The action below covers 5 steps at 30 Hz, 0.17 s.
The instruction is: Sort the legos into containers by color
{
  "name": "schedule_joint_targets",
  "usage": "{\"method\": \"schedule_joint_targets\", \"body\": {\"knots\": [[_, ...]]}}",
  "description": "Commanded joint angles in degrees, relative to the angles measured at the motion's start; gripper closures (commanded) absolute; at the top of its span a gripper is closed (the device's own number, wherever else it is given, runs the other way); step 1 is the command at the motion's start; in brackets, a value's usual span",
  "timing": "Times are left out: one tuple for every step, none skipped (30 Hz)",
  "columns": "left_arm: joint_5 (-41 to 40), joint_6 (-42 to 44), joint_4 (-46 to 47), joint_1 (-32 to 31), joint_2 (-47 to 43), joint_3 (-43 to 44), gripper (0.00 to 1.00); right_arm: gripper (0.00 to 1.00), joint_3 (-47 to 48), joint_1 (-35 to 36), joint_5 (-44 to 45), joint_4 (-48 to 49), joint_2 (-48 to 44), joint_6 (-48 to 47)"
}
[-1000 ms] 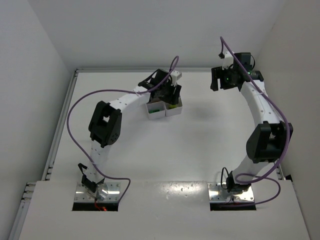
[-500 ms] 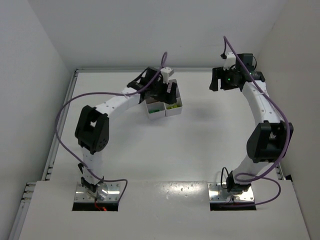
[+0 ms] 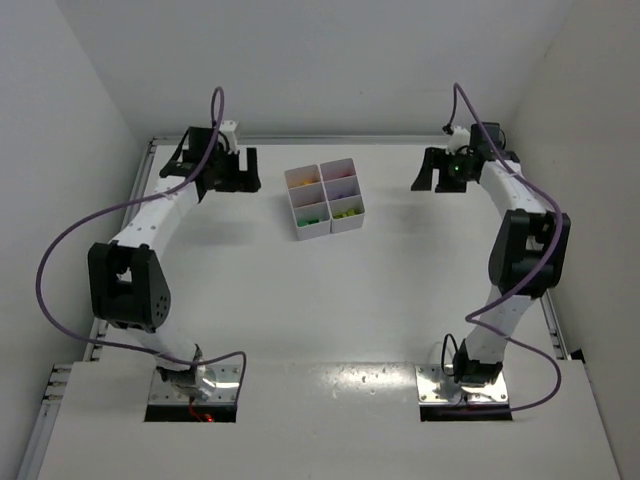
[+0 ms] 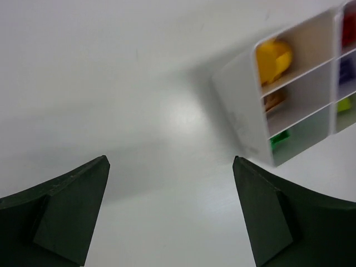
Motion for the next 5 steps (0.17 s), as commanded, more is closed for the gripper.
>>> {"method": "schedule_joint_targets", "body": {"knots": [[-0.75, 2.81, -2.26, 1.37, -3.53, -5.14, 0.00, 0.21, -0.04, -0.48, -0.88, 4.10, -0.84, -2.00], [-0.75, 2.81, -1.73, 2.16, -3.53, -8.11, 0.00, 0.21, -0.58, -0.48, -0.88, 4.11, -0.84, -2.78], [-0.23, 2.81, -0.77, 2.69, -3.53, -9.36, 0.00, 0.21, -0.58, -0.48, -0.27, 4.11, -0.84, -3.57], [-0.22, 2.81, -0.76, 2.69, -3.53, -10.33, 0.00, 0.21, -1.19, -0.48, -0.26, 4.11, -0.84, -3.58], [0.73, 3.59, -0.24, 3.21, -3.53, -10.95, 0.00, 0.21, -1.20, -0.48, -0.26, 4.11, -0.84, -4.19]]}}
